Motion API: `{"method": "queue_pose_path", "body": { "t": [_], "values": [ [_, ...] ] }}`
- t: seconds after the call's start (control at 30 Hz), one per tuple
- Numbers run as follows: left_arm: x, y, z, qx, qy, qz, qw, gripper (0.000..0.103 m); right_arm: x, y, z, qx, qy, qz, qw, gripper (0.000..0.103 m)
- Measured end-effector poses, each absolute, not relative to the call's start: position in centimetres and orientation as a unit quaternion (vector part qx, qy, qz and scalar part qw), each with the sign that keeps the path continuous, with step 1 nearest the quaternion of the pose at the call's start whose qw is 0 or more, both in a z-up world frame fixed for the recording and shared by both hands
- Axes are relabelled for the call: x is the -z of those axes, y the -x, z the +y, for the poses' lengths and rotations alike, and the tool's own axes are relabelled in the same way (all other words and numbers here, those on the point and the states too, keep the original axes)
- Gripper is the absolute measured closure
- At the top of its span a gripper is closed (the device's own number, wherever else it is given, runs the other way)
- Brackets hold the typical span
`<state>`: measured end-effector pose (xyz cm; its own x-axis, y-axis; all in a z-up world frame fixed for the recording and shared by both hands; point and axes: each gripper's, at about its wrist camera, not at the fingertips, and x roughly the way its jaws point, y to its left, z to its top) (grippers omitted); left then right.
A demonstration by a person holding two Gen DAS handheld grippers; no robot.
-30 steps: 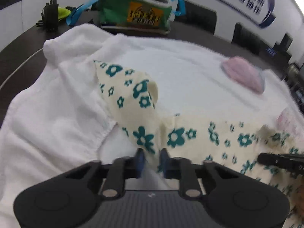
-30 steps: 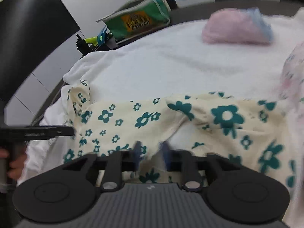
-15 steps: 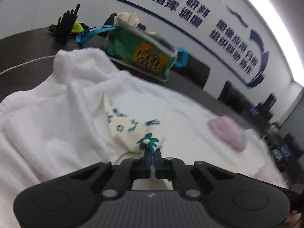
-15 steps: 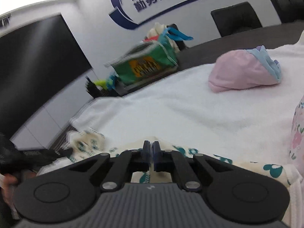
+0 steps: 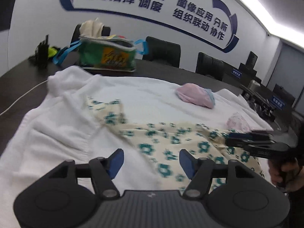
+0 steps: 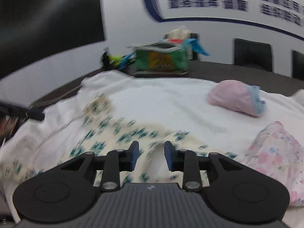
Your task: Fold clothes
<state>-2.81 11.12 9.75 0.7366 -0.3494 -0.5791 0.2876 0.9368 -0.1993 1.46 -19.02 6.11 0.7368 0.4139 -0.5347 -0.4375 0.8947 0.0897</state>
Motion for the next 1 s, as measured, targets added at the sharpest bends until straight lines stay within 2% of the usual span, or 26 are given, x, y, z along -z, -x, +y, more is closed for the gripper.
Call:
{"method": "queue_pose_path", "body": {
  "t": [0.23,0.33,0.4,0.43,0.53,0.6,0.63,0.67,0.73,0.77,0.8,0.9,1.0],
  "values": [
    [-7.3,4.7,5.8,0.134,-0.027,0.255,0.957,0.041,-6.1,-1.4,-15.0,-0.244,0.035,0.289,0.925,0.075],
    [-4.3,3.7,6.2,0.123,-0.028,0.300,0.945,0.044,-4.2,-0.7,-14.4,-0.239,0.049,0.320,0.915,0.080],
    [-4.0,3.2,7.2,0.126,-0.009,0.349,0.929,0.061,-2.6,-0.7,-14.3,-0.220,0.059,0.353,0.908,0.083],
    [-4.2,2.8,7.6,0.127,0.001,0.367,0.921,0.062,-2.6,-0.5,-14.5,-0.215,0.062,0.356,0.907,0.083],
    [-7.8,-0.1,8.3,0.130,0.023,0.340,0.931,0.059,-4.2,0.2,-15.6,-0.208,0.057,0.338,0.916,0.082],
    [-10.3,-2.1,8.7,0.131,0.037,0.321,0.937,0.048,-5.6,-1.7,-15.6,-0.210,0.036,0.320,0.923,0.082],
    [-11.5,-3.0,9.0,0.132,0.045,0.312,0.940,0.048,-6.2,-2.8,-15.5,-0.212,0.026,0.312,0.926,0.082],
    [-12.4,-4.2,9.1,0.133,0.050,0.305,0.942,0.050,-6.9,-3.8,-15.5,-0.213,0.016,0.303,0.928,0.082],
    [-10.9,-8.9,7.8,0.129,0.043,0.331,0.934,0.064,-7.4,-6.3,-15.0,-0.214,0.002,0.297,0.931,0.082],
    [-9.7,-10.7,7.2,0.125,0.036,0.352,0.927,0.082,-7.2,-7.8,-14.4,-0.213,0.000,0.300,0.930,0.082],
    [-8.3,-12.2,6.6,0.122,0.021,0.371,0.920,0.089,-6.6,-9.5,-13.6,-0.208,0.003,0.308,0.928,0.083],
    [-4.0,-14.2,6.4,0.100,0.002,0.398,0.912,0.091,-4.2,-13.1,-11.8,-0.194,0.011,0.341,0.920,0.086],
    [-2.4,-13.2,8.9,0.106,0.041,0.353,0.929,0.092,-1.9,-14.0,-11.9,-0.178,0.014,0.356,0.917,0.090]
  ]
}}
